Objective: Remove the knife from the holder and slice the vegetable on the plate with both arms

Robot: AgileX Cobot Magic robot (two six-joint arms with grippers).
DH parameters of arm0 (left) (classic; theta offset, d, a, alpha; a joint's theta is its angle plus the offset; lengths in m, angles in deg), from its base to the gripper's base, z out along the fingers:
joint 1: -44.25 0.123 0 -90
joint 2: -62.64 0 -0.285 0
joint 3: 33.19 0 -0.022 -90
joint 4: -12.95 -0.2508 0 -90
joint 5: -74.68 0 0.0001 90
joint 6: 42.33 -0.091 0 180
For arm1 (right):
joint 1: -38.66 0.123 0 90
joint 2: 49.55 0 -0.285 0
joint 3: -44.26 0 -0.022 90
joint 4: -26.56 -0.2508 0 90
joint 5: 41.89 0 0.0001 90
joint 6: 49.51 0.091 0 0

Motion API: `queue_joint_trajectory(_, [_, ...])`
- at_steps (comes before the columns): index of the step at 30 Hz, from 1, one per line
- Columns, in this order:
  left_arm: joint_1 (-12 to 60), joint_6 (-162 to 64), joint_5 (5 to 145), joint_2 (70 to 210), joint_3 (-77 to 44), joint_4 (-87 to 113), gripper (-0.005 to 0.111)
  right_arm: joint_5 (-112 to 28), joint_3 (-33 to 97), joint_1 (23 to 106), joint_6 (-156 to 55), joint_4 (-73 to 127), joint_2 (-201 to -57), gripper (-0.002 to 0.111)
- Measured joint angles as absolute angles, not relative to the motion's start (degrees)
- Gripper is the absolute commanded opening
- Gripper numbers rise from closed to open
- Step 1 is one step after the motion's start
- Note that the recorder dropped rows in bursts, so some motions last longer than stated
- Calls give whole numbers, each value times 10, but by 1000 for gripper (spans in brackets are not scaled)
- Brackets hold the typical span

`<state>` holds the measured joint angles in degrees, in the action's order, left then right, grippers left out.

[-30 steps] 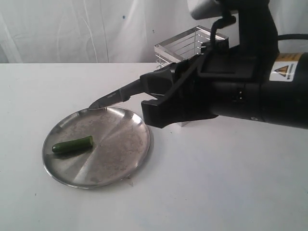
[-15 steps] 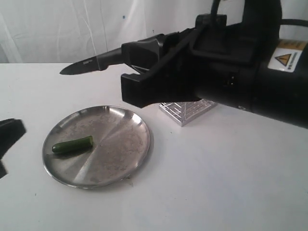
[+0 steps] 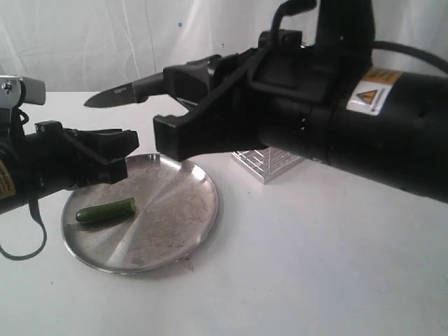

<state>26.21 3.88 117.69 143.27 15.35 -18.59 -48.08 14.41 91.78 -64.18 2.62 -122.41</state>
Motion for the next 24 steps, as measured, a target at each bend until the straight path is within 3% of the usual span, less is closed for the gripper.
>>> queue_joint_trajectory(24, [262,-53,1122,1443,115,-181,34,-353,144,916,-642,57,-1278,0])
